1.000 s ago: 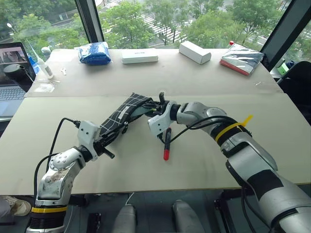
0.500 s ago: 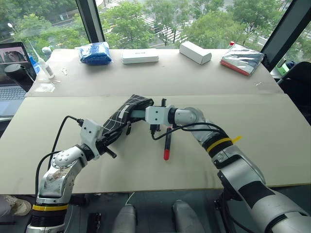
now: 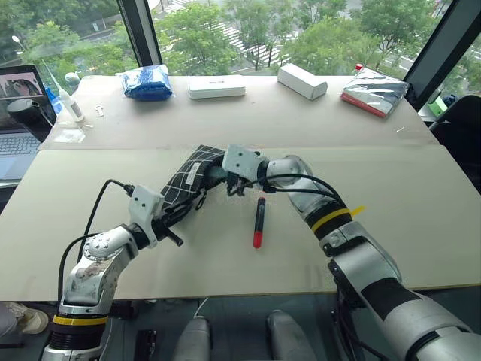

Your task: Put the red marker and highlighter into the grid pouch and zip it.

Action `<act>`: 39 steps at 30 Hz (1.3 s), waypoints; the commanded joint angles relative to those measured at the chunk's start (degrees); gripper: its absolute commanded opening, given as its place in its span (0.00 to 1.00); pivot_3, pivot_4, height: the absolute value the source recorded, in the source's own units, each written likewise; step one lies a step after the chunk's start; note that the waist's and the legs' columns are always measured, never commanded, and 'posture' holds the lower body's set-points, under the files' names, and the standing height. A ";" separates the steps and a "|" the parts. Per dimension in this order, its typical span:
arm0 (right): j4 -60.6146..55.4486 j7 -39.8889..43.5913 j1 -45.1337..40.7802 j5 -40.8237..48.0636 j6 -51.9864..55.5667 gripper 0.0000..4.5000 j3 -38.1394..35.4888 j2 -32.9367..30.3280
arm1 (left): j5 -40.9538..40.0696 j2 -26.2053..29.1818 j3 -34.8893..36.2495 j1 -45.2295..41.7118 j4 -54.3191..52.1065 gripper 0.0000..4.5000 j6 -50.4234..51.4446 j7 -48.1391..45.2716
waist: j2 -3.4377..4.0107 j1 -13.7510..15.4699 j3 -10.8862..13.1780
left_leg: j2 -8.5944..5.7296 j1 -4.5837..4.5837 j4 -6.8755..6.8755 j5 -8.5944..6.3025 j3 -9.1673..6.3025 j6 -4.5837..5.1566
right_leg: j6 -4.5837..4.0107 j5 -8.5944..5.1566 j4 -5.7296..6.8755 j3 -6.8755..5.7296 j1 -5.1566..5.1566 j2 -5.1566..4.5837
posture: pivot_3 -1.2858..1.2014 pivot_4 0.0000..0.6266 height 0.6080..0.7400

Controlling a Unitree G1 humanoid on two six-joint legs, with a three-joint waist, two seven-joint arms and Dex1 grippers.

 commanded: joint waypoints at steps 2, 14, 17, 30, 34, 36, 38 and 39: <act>-4.97 4.91 -1.57 9.24 11.11 0.23 -5.26 2.52 | -0.35 0.04 -0.54 -0.40 -1.71 0.00 -0.31 -0.74 | 0.01 0.00 0.00 | 0.00 -0.03 0.00 0.00 0.00 0.00 | 0.00 0.00 0.02 0.00 -0.04 0.00 | 0.52 0.24 1.00; -7.20 -1.08 0.01 2.51 -0.65 0.23 -0.97 -0.16 | -0.60 0.13 -0.35 0.08 -2.20 0.00 -0.06 -0.68 | 0.01 0.02 0.00 | -0.02 -0.43 0.12 0.01 0.00 -0.01 | 0.00 0.00 0.41 -0.01 -0.61 -0.01 | 0.52 0.24 1.00; -6.71 -5.94 0.10 -2.91 -8.95 0.23 2.43 -1.71 | -0.70 0.28 -0.22 -0.24 -2.18 0.00 0.12 -0.73 | 0.01 0.01 0.00 | -0.02 -0.42 0.11 0.01 0.00 -0.02 | 0.00 0.00 0.42 -0.02 -0.62 0.00 | 0.52 0.24 1.00; -7.25 -16.50 3.60 -20.88 -32.17 0.23 14.66 -8.95 | -1.25 0.79 0.14 -0.95 -2.45 0.00 1.22 -1.34 | 0.00 0.05 0.00 | -0.02 -0.42 0.11 0.03 0.01 -0.04 | 0.00 0.00 0.41 -0.01 -0.62 -0.01 | 0.52 0.24 1.00; -8.38 -14.87 5.89 -20.23 -30.79 0.23 14.01 -9.08 | -2.00 1.67 0.58 -0.58 -3.21 0.00 2.39 -2.49 | 0.00 0.03 0.00 | -0.02 -0.41 0.12 0.03 0.01 -0.04 | 0.00 0.00 0.41 0.00 -0.58 -0.01 | 0.52 0.24 1.00; -9.12 -15.38 6.14 -21.21 -31.29 0.23 14.18 -9.16 | -3.50 3.14 1.04 -0.76 -3.91 0.00 3.84 -4.57 | 0.00 0.00 0.00 | -0.02 -0.41 0.12 0.03 0.01 -0.04 | 0.00 0.00 0.42 0.00 -0.59 -0.01 | 0.52 0.24 1.00; -9.38 -16.93 6.12 -22.63 -32.51 0.23 14.58 -9.41 | -4.50 4.52 1.44 -1.30 -4.12 0.00 4.76 -6.14 | 0.00 -0.07 0.00 | -0.01 -0.39 0.12 0.03 0.01 -0.04 | 0.00 0.00 0.43 0.00 -0.59 0.00 | 0.52 0.24 1.00; -9.50 -17.96 5.98 -24.03 -33.33 0.23 15.16 -9.77 | -4.83 5.39 1.67 -1.74 -3.88 0.00 5.09 -6.86 | 0.00 -0.04 0.00 | 0.00 -0.39 0.11 0.03 0.00 -0.04 | 0.00 0.00 0.43 0.00 -0.59 0.01 | 0.52 0.24 1.00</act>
